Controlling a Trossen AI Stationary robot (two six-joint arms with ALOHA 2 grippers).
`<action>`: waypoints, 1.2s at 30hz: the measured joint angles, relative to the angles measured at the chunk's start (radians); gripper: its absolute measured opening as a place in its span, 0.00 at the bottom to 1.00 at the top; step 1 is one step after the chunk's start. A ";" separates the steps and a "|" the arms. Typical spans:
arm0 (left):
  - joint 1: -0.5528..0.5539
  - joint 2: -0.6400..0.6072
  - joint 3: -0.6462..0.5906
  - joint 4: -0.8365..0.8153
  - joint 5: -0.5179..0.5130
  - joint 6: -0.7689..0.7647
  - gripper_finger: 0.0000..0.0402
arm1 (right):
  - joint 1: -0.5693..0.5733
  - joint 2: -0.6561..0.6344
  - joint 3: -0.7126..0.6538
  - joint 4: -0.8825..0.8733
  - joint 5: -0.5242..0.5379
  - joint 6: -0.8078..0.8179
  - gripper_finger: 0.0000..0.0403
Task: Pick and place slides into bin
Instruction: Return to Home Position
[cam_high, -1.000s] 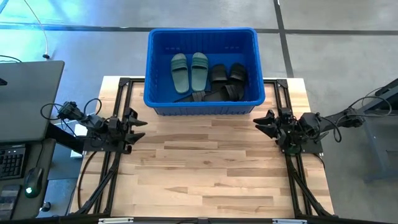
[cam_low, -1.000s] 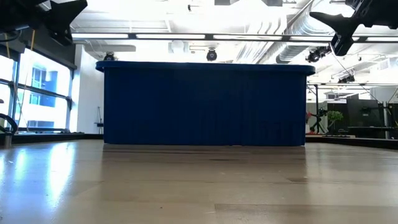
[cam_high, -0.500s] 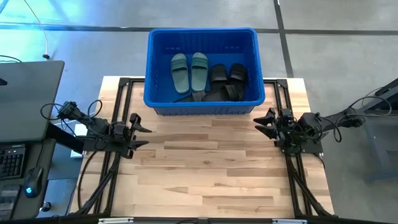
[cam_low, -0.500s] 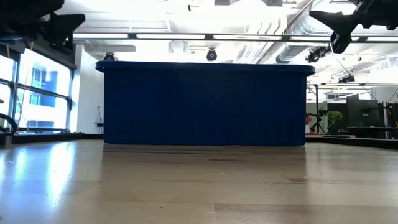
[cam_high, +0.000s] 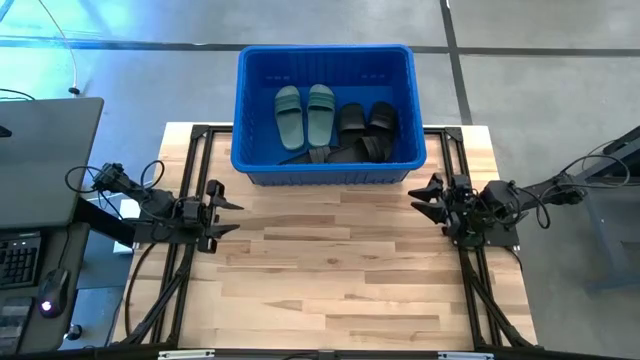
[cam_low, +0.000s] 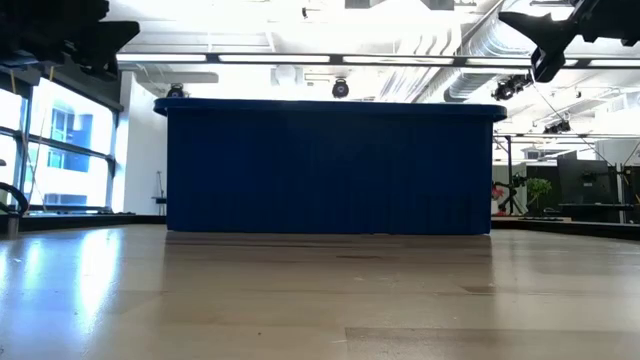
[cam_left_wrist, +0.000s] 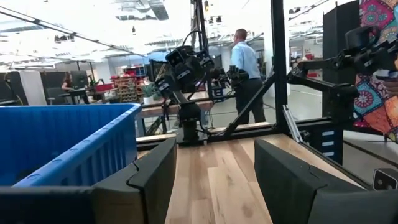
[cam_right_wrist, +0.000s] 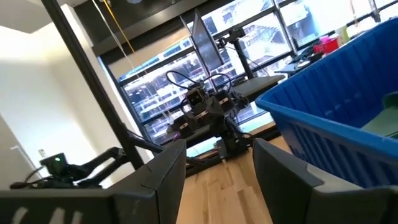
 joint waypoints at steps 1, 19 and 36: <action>0.000 0.000 0.000 0.000 0.000 0.000 0.50 | 0.000 0.000 0.000 -0.001 -0.002 0.014 0.44; 0.000 0.000 0.000 -0.015 0.000 0.000 0.50 | -0.007 -0.098 0.000 -0.063 -0.093 0.042 0.44; 0.000 0.000 0.000 -0.058 0.000 -0.001 0.50 | -0.007 -0.142 0.000 -0.204 -0.043 0.084 0.44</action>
